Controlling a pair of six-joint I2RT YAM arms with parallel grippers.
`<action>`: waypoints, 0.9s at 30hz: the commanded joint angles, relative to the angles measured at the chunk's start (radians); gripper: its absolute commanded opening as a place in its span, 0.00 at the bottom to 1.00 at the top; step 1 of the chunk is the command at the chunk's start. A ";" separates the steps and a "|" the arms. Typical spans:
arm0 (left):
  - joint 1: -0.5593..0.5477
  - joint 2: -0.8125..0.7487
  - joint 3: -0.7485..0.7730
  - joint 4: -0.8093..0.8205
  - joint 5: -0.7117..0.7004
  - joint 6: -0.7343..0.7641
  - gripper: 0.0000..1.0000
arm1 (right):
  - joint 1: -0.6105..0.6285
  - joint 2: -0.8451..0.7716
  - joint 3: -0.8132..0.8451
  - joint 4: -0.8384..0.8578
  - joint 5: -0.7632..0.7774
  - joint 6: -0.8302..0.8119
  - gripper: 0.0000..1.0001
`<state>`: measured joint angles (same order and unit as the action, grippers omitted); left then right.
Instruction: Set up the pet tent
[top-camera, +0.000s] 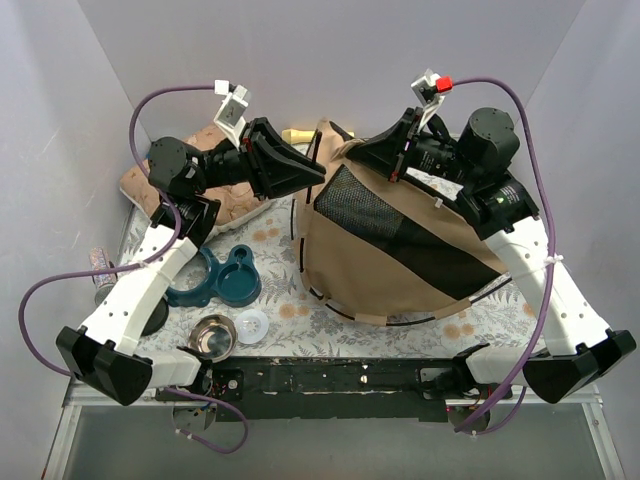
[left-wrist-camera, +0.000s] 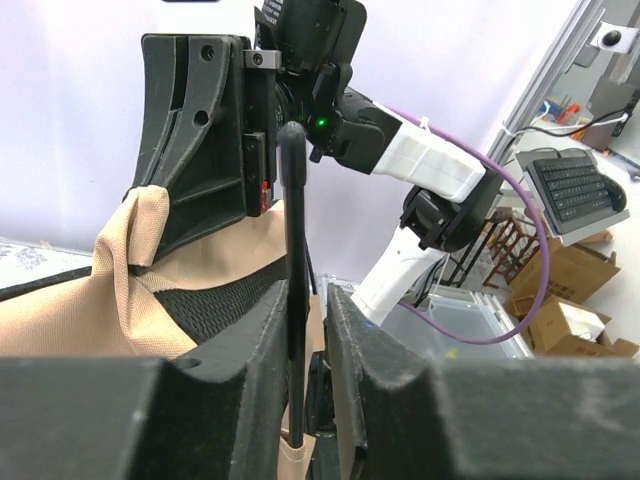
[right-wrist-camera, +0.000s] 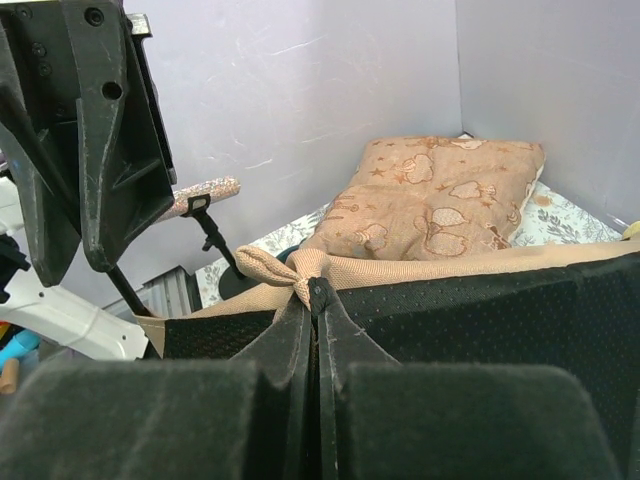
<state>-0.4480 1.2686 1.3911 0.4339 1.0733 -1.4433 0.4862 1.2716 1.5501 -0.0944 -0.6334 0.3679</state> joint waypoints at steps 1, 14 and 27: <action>-0.004 0.011 0.040 0.003 -0.019 -0.054 0.15 | 0.005 -0.009 -0.001 0.067 -0.005 0.000 0.01; 0.026 0.000 -0.060 -0.090 0.154 -0.094 0.00 | -0.003 0.002 0.057 -0.216 -0.184 -0.150 0.29; 0.074 0.014 -0.069 -0.119 0.235 -0.112 0.00 | -0.037 -0.005 0.093 -0.464 -0.241 -0.319 0.10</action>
<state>-0.3752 1.2877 1.3350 0.3439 1.2541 -1.5204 0.4519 1.2762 1.6104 -0.5560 -0.8337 0.0643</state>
